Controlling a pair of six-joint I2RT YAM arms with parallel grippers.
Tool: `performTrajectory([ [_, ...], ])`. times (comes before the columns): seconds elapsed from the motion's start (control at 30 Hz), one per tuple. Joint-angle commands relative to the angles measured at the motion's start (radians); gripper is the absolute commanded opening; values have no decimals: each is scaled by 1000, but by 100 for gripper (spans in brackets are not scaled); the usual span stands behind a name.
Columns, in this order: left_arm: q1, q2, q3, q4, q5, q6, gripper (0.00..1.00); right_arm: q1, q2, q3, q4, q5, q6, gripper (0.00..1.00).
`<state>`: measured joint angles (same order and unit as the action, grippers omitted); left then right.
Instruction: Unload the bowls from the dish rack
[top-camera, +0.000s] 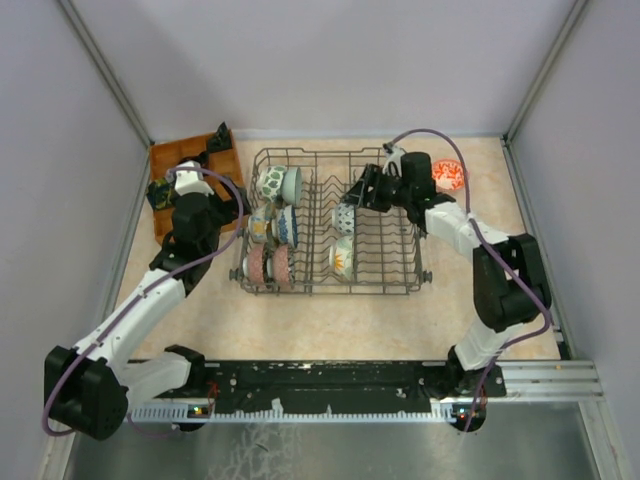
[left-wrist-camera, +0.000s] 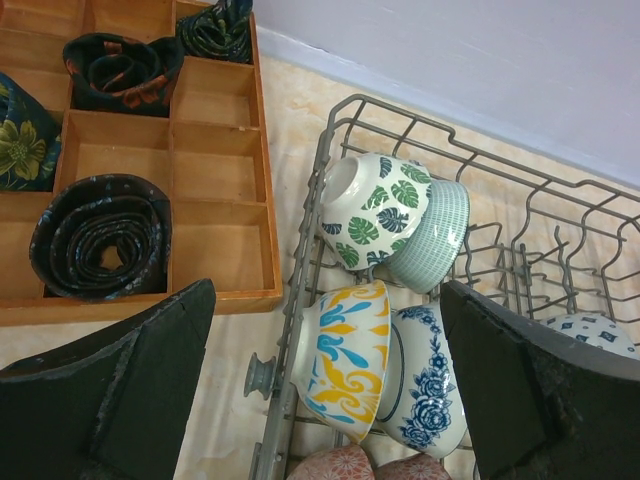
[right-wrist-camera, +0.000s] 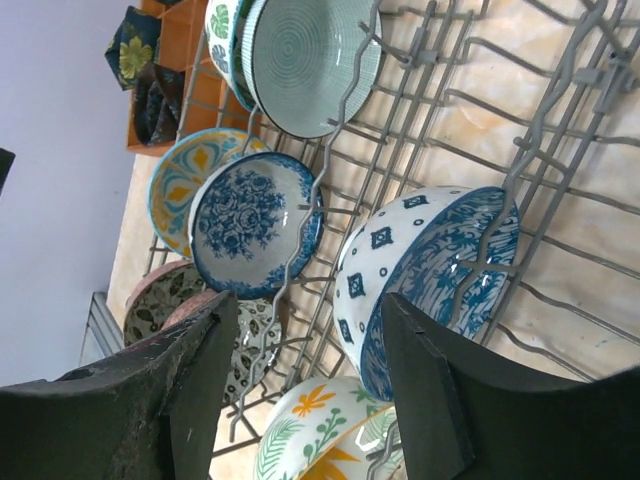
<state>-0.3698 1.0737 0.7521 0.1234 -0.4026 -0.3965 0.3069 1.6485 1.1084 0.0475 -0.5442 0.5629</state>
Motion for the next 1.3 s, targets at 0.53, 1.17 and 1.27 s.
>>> performTrajectory([
  [0.53,-4,6,-20,14,2,-10,99,21,74,-80,181,-62,78,45],
  [1.17,-4,7,-13,13,-5,0,99,21,110,-85,302,-115,146,12],
  [1.27,-4,9,-8,14,-5,1,99,21,108,-77,328,-127,161,8],
])
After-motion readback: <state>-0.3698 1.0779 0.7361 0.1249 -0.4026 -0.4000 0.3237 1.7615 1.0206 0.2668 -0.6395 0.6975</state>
